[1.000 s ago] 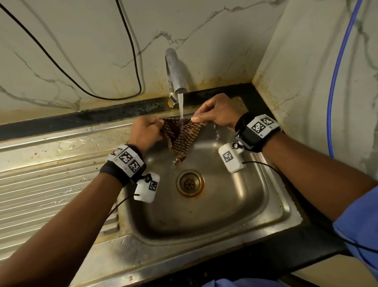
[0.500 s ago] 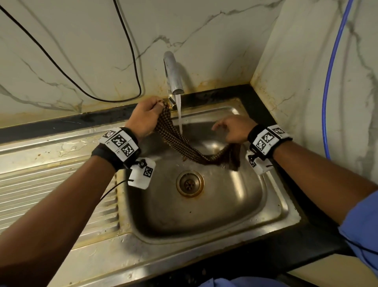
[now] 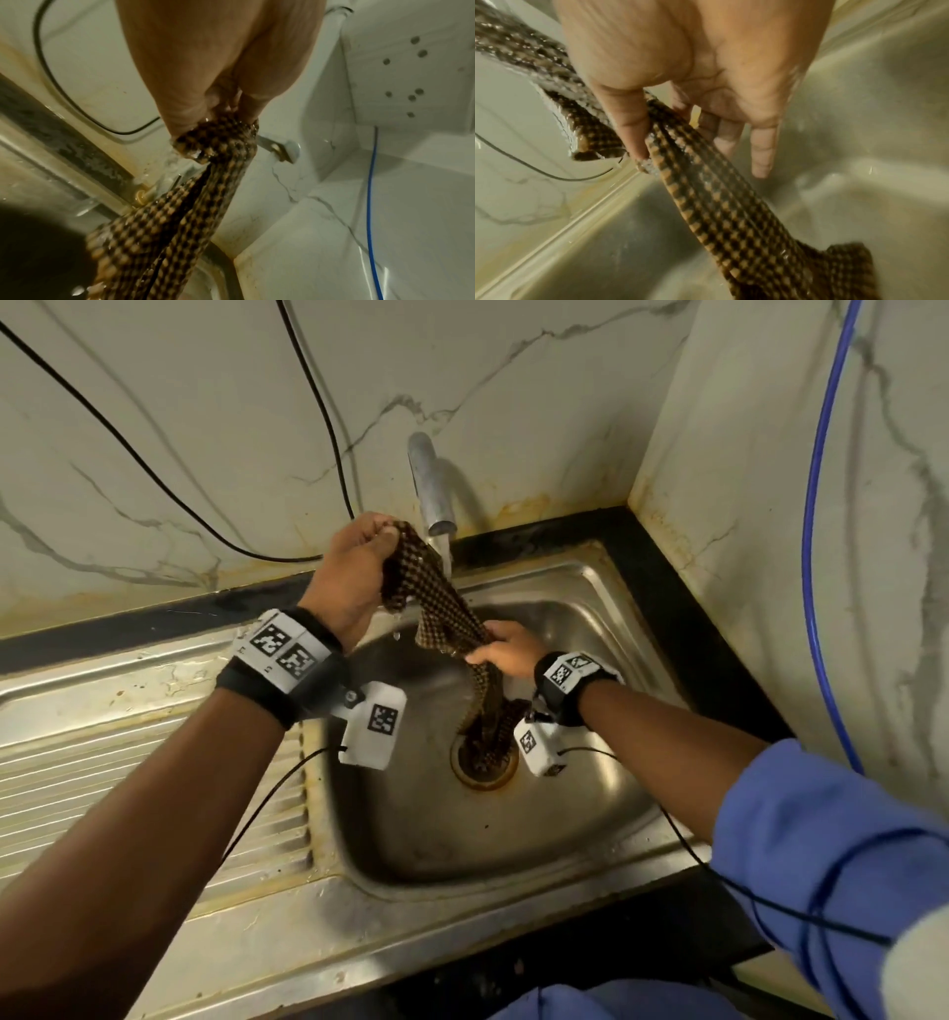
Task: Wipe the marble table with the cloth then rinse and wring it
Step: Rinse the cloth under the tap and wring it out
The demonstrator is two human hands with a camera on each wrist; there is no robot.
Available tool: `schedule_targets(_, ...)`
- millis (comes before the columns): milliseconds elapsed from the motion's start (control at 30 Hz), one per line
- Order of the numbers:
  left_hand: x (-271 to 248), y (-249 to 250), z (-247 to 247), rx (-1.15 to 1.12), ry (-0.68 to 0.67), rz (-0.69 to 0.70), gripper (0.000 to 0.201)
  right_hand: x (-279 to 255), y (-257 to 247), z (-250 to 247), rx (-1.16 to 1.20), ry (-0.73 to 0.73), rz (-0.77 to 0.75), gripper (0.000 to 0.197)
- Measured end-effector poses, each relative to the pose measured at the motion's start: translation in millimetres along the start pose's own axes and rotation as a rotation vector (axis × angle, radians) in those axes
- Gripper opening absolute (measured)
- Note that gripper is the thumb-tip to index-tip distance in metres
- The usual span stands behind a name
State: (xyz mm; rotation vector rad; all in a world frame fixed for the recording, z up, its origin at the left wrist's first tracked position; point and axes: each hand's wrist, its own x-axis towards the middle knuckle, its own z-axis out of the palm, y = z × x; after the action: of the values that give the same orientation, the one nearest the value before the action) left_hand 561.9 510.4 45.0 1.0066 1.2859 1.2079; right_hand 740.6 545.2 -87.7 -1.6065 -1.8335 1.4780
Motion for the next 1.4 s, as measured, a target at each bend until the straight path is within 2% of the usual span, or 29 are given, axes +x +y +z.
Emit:
schedule_targets(100, -2, 4, -18, -0.061, 0.077, 0.015, 0.027, 2, -7, -7, -0.145, -0.087, 0.000, 0.036)
schedule_targets(167, -3, 5, -27, -0.028, 0.134, 0.023, 0.027, 7, -11, -9, -0.221, -0.099, 0.007, 0.035)
schedule_targets(300, -8, -17, -45, 0.066, 0.263, -0.103, 0.020, 11, -25, -18, -0.320, -0.079, 0.003, 0.025)
schedule_targets(400, -14, -46, -55, 0.203, 0.246, -0.198, 0.018, 12, -39, -21, -0.275, -0.029, -0.067, 0.023)
schedule_targets(500, -16, -66, -59, 0.306, 0.275, -0.226, 0.017, 13, -51, -24, -0.219, -0.034, -0.099, 0.013)
schedule_targets(533, -14, -71, -58, 0.381, 0.278, -0.222, 0.013, 12, -55, -24, -0.219, -0.050, -0.097, 0.006)
schedule_targets(567, -12, -76, -57, 0.481, 0.267, -0.225, 0.006, 13, -58, -23, -0.236, -0.068, -0.099, 0.012)
schedule_targets(600, -10, -80, -56, 0.610, 0.247, -0.240, 0.013, 13, -60, -23, -0.267, -0.085, -0.106, 0.029)
schedule_targets(633, -8, -86, -54, 0.740, 0.226, -0.255, 0.032, 13, -65, -22, -0.311, -0.098, -0.125, 0.042)
schedule_targets(667, -5, -89, -50, 0.843, 0.191, -0.246, 0.053, 12, -70, -22, -0.350, -0.105, -0.160, 0.046)
schedule_targets(733, -1, -90, -36, 0.985, 0.063, -0.149, 0.086, 8, -81, -20, -0.380, -0.120, -0.230, 0.039)
schedule_targets(800, 4, -89, -20, 1.029, -0.103, -0.016, 0.101, 7, -89, -19, -0.393, -0.139, -0.272, 0.031)
schedule_targets(833, 6, -88, -14, 0.977, -0.143, 0.027, 0.099, 7, -92, -19, -0.430, -0.137, -0.291, 0.031)
schedule_targets(900, 13, -86, -6, 0.742, -0.130, 0.015, 0.078, 8, -94, -21, -0.515, -0.128, -0.302, 0.041)
schedule_targets(967, 18, -85, -5, 0.605, -0.130, 0.004, 0.061, 7, -93, -26, -0.552, -0.157, -0.319, 0.035)
schedule_targets(1033, 19, -84, -6, 0.673, -0.162, 0.048, 0.051, 5, -89, -31, -0.568, -0.170, -0.370, 0.024)
schedule_targets(1167, 17, -79, -6, 0.838, -0.192, 0.104, 0.021, -3, -78, -43, -0.563, -0.122, -0.417, 0.022)
schedule_targets(1267, 15, -79, -7, 0.766, -0.158, 0.137, 0.014, -2, -69, -51, -0.556, -0.127, -0.388, 0.023)
schedule_targets(1400, 13, -77, -4, 0.558, -0.167, 0.112, 0.014, -1, -58, -48, -0.640, -0.147, -0.261, 0.031)
